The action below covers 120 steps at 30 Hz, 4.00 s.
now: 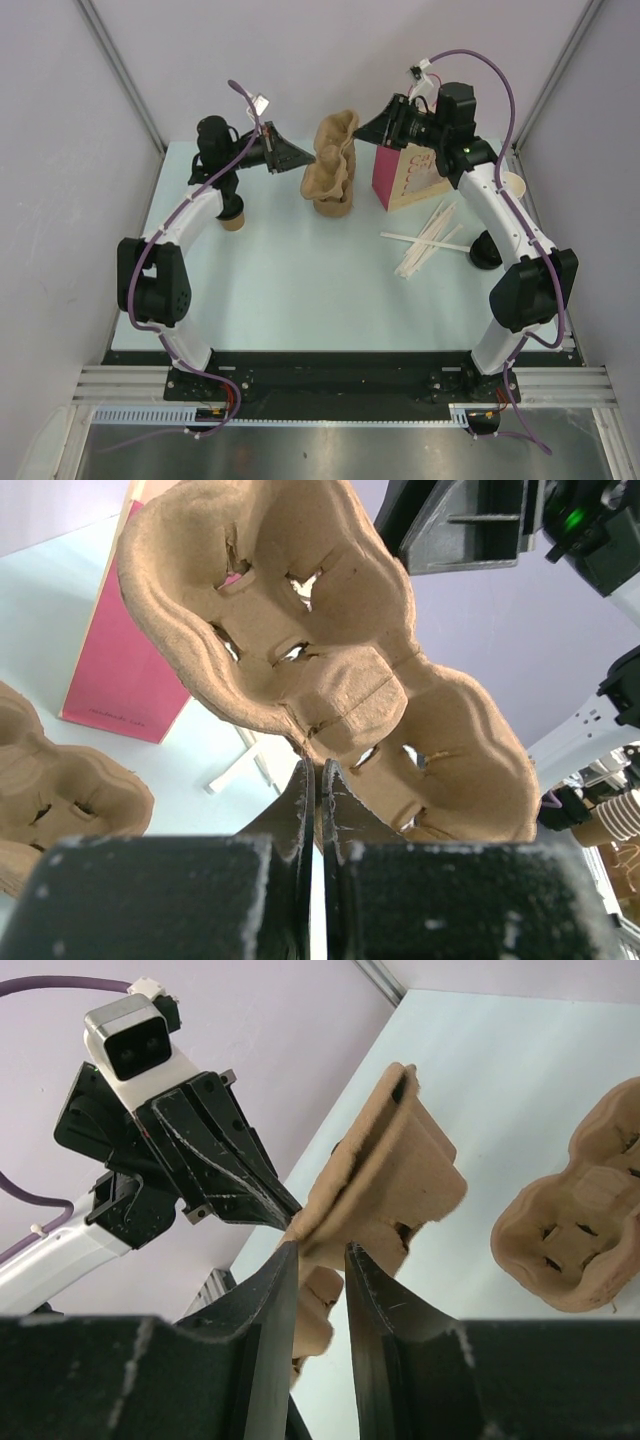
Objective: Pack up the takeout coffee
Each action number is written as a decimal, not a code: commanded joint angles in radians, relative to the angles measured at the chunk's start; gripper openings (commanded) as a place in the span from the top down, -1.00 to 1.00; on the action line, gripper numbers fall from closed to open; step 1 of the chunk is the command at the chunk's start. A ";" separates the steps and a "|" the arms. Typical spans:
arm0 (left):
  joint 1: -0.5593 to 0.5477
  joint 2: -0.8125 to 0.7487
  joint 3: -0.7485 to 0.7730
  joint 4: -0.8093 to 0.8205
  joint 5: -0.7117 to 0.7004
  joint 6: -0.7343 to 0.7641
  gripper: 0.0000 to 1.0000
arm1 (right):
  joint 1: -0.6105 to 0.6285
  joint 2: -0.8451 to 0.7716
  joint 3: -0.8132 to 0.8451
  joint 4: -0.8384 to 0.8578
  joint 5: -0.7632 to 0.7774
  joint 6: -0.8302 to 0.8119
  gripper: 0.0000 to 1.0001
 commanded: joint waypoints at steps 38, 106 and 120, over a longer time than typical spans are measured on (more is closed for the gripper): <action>0.006 -0.038 -0.037 0.085 -0.027 -0.041 1.00 | -0.029 -0.049 -0.029 0.095 -0.088 0.066 -0.23; -0.007 -0.021 -0.050 0.197 -0.006 -0.137 1.00 | -0.052 -0.028 -0.055 0.127 -0.104 0.106 0.17; -0.005 -0.003 -0.061 0.255 -0.017 -0.198 1.00 | -0.063 -0.046 -0.068 0.125 -0.111 0.106 0.23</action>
